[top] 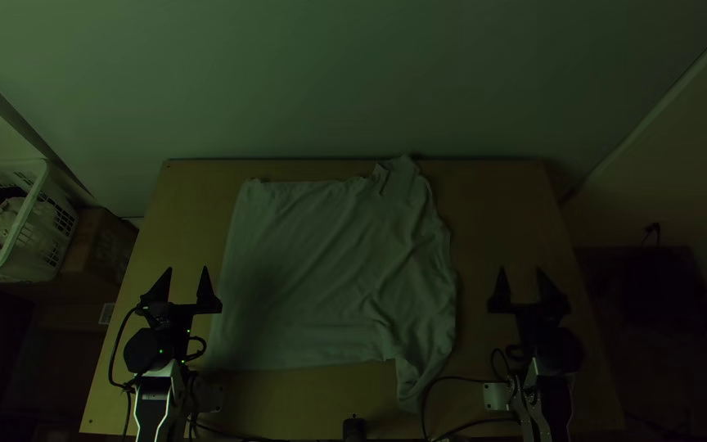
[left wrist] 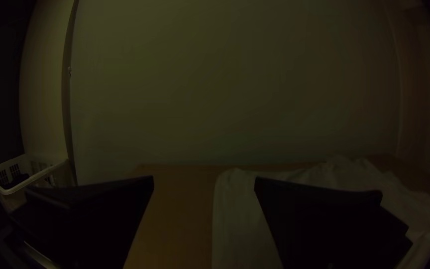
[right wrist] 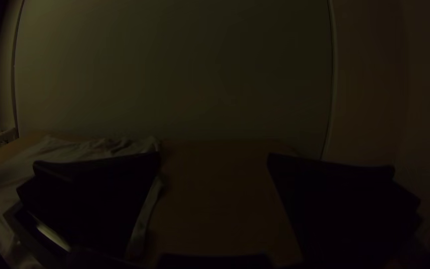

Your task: Fold the t-shirt

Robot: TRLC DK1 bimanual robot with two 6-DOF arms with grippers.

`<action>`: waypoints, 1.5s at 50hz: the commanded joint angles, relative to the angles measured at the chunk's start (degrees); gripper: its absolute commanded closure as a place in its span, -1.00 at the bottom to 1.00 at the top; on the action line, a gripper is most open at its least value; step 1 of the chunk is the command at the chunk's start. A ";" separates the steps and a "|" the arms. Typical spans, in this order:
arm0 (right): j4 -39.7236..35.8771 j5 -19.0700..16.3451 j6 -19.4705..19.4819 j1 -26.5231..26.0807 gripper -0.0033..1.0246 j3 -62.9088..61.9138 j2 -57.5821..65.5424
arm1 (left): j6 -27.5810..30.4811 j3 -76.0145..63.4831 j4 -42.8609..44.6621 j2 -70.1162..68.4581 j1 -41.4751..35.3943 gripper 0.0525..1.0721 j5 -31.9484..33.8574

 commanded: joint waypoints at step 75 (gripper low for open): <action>16.25 0.93 -6.23 2.98 -0.93 14.04 12.45 | 0.13 21.69 2.41 24.27 1.03 -0.91 1.29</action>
